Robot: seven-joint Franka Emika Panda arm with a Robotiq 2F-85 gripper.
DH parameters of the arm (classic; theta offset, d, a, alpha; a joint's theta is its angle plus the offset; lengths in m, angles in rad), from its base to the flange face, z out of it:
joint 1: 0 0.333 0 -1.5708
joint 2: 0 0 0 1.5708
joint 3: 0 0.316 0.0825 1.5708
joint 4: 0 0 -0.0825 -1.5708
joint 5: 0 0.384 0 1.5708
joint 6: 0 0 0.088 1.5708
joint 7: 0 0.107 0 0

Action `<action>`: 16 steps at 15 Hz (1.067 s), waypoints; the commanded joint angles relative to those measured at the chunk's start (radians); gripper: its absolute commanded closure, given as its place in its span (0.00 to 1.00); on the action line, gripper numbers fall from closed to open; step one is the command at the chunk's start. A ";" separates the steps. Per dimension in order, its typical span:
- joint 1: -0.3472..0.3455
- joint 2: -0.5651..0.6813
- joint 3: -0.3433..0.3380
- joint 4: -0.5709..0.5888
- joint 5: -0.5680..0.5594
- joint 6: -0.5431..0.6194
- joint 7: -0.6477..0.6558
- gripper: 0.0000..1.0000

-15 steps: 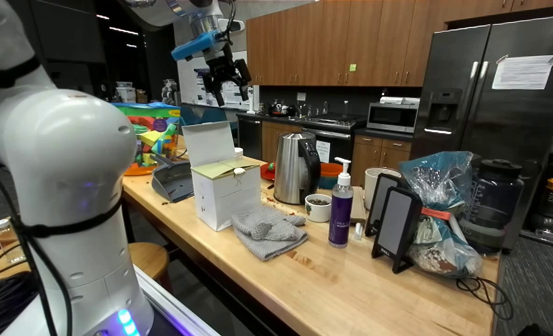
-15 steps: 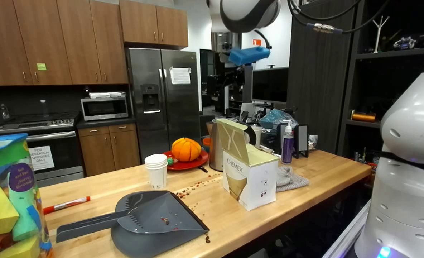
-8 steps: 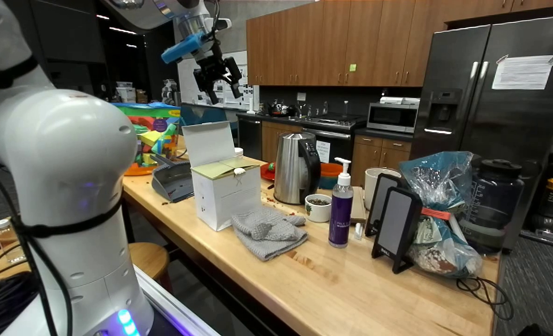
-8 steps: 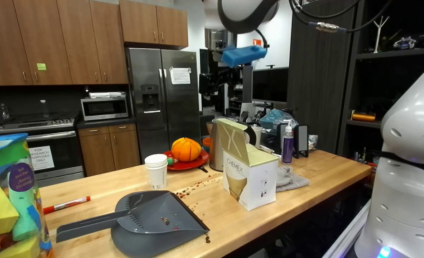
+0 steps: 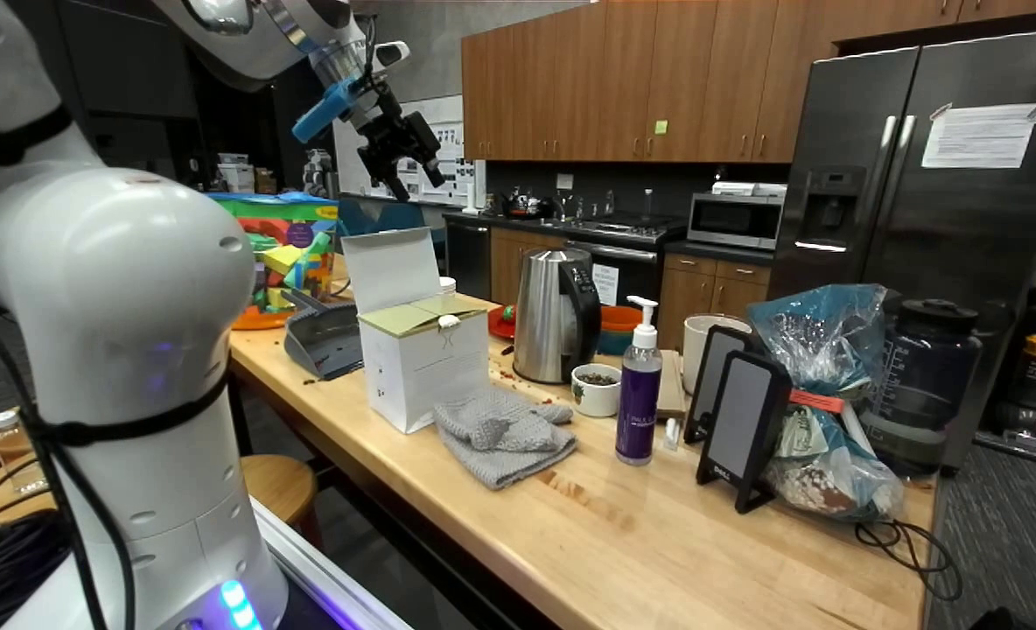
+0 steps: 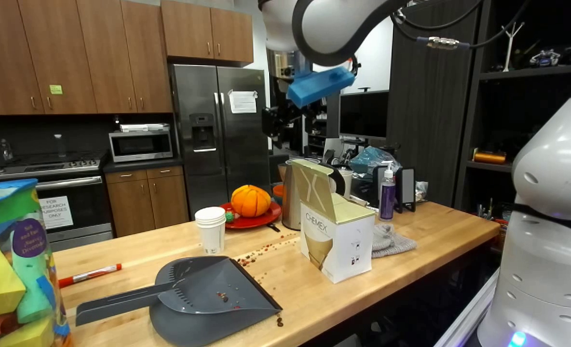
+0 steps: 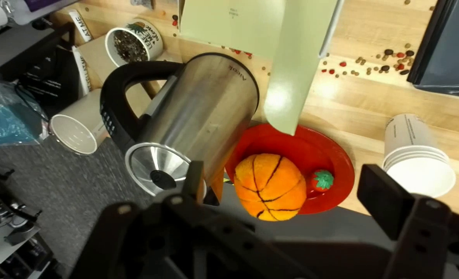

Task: Close the lid on the box

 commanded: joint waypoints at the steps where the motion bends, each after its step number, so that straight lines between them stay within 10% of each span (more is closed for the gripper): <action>1: -0.008 0.001 0.037 0.006 -0.060 -0.067 0.096 0.00; 16: 0.085 0.105 -0.003 0.019 0.029 -0.177 0.042 0.00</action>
